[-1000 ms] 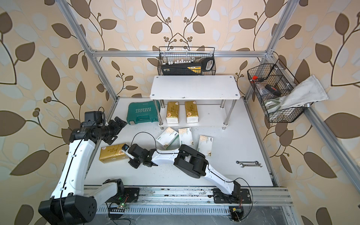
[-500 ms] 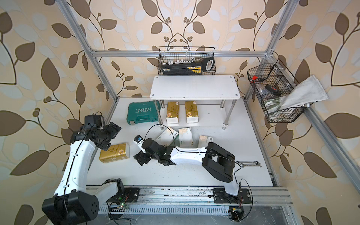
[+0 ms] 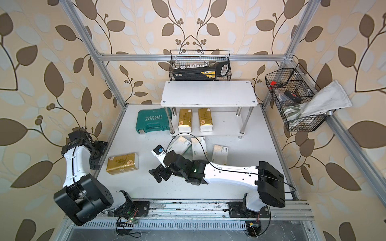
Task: Place the tissue boxes on the shelf by color
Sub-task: Move the box of tissues to the center of the board.
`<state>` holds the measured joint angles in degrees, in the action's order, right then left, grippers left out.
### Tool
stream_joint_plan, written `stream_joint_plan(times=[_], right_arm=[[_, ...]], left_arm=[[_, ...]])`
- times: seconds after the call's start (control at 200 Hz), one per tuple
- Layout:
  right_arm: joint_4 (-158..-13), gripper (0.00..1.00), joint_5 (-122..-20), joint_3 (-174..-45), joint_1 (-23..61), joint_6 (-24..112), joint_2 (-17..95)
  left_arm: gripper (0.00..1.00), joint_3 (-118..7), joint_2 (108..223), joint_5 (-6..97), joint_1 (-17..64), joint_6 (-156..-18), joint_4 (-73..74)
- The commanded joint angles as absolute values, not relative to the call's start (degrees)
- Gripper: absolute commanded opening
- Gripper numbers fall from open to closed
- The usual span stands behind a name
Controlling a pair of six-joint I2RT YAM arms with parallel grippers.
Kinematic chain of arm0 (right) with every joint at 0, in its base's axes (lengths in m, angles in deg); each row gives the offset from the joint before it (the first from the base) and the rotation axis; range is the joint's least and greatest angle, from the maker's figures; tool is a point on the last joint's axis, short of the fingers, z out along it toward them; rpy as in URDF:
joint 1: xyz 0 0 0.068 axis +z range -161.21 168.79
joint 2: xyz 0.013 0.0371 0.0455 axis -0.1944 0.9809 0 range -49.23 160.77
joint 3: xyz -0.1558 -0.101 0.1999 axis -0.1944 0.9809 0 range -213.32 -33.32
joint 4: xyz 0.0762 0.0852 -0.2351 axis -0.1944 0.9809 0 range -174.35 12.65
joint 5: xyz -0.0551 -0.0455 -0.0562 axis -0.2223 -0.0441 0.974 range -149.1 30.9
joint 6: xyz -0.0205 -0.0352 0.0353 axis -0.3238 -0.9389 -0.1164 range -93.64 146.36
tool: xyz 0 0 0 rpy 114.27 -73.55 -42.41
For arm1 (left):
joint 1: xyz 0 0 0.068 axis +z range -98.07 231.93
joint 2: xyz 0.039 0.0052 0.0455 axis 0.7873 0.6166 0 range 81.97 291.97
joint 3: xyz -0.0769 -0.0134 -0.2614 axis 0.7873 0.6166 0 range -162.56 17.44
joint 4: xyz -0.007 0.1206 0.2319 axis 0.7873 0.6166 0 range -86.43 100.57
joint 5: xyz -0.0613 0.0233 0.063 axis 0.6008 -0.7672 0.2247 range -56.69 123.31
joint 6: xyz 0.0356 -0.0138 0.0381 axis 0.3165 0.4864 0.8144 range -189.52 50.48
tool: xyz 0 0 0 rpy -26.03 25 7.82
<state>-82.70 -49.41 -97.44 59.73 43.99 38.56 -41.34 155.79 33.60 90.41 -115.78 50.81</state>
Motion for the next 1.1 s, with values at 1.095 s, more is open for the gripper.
stream_joint_plan(times=[1.095], right_arm=[[-79.19,0.99,-69.07,-103.91,46.56,29.26,50.71]], left_arm=[[0.99,-44.66,181.91,63.21,71.54,-100.83,34.46]])
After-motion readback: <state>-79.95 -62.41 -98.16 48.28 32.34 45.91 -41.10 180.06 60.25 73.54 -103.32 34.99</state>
